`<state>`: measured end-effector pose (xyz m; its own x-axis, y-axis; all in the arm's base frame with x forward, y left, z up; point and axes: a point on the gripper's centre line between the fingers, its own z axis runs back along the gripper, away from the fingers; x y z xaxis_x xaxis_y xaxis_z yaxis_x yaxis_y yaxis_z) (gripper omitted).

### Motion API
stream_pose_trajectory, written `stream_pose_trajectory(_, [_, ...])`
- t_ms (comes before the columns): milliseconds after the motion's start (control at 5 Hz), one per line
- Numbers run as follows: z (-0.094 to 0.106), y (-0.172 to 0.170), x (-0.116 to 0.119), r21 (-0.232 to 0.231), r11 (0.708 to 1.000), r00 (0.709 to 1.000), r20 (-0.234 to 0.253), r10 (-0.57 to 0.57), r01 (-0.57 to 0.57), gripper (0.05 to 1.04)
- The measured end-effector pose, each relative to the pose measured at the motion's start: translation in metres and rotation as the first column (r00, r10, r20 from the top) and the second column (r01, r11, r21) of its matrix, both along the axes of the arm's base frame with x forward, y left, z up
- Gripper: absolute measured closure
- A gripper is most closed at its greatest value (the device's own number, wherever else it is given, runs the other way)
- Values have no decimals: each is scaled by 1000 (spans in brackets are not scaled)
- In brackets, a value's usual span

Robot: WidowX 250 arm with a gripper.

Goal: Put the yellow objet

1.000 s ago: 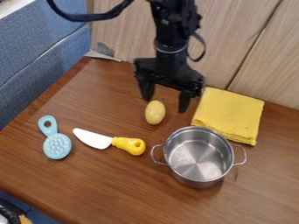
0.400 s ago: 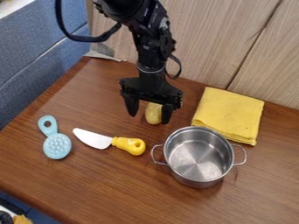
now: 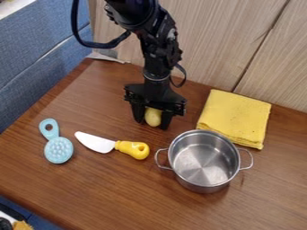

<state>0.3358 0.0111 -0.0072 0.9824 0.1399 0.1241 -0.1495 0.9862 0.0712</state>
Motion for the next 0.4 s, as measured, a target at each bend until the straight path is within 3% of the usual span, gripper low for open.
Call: stream_pose_trajectory(400, [4,1,0,18,1000,1000,-19,-9,10,412])
